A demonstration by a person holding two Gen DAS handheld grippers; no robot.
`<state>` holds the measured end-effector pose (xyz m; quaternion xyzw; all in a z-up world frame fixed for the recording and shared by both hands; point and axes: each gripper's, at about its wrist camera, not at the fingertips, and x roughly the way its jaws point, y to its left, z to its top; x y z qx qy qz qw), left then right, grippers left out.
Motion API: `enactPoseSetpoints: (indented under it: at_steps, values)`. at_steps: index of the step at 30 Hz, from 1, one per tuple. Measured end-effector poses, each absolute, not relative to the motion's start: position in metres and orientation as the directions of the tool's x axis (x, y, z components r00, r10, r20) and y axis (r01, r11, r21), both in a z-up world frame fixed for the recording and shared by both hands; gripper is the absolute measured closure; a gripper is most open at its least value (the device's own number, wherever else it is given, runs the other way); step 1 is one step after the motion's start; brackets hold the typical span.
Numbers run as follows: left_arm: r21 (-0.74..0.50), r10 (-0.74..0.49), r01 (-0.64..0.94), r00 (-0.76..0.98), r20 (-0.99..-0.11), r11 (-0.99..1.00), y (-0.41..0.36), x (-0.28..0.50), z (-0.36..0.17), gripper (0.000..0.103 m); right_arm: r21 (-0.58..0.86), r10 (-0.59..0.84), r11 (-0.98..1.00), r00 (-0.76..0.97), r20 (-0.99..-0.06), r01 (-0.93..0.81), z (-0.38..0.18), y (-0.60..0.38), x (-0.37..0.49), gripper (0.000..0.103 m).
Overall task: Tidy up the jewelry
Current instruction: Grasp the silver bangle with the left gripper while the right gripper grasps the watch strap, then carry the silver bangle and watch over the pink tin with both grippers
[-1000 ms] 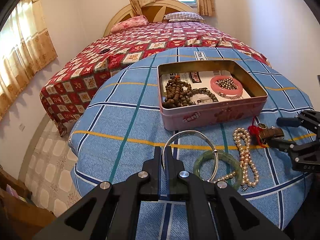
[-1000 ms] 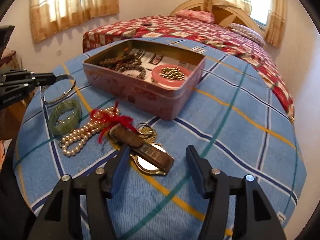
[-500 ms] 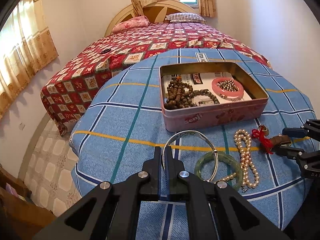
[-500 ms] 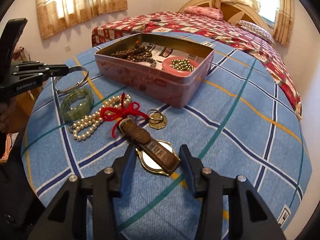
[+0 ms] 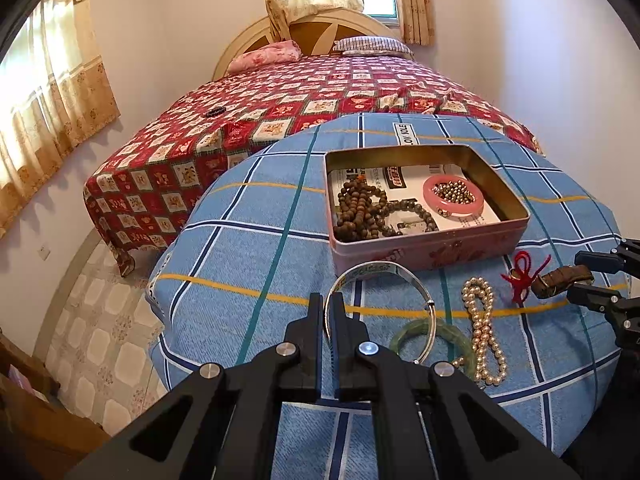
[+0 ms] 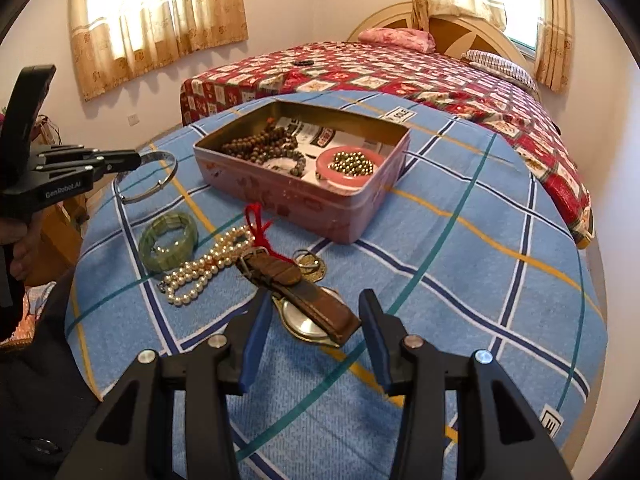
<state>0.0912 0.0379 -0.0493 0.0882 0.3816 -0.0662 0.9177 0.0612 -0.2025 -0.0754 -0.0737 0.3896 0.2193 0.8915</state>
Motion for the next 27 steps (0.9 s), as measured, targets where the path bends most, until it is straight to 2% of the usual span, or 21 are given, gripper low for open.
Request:
enactPoseSetpoints:
  at_steps: [15,27]
  values:
    - [0.114,-0.086,0.212,0.746,-0.661,0.97,0.024,0.106,-0.014,0.101,0.034,0.356,0.893,0.66,-0.661,-0.448,-0.039,-0.199,0.073,0.056]
    - [0.153,-0.074,0.225,0.757,-0.649,0.962,0.009,0.138,-0.006,0.101,0.032,0.363,0.897,0.691,-0.625,-0.442,-0.023,-0.196,0.108,0.056]
